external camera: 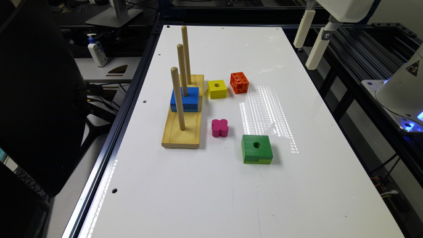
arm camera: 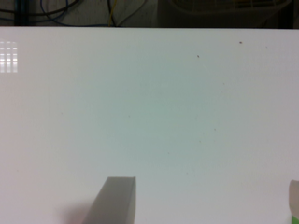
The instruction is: Pick up pink flower.
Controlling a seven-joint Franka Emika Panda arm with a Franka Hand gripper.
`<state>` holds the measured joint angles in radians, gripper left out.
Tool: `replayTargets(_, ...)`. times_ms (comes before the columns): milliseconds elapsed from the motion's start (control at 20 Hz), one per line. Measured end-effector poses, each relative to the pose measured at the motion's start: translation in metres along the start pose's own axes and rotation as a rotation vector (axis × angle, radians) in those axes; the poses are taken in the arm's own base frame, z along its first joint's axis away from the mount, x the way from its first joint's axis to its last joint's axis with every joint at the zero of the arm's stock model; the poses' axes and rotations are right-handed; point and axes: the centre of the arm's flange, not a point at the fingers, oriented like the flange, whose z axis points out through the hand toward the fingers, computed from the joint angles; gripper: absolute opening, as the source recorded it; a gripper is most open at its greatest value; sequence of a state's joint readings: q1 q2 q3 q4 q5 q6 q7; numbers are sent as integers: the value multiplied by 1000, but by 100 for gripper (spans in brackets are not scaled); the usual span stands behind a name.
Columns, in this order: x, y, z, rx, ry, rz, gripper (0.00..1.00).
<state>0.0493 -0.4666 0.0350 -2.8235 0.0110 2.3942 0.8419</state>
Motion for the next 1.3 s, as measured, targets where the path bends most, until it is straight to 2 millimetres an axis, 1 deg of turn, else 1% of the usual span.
replayTargets(150,3,-16,1,0,2,0,100)
replayTargets(350,9,-38,8,-3,-2,-1,100)
replayTargets(600,17,-57,12,-6,-7,-3,100)
replayTargets(850,17,-82,13,-5,-6,-2,100)
replayTargets(1050,19,-93,13,-3,-7,-3,100)
replayTargets(1300,23,-100,14,-1,-8,-4,100)
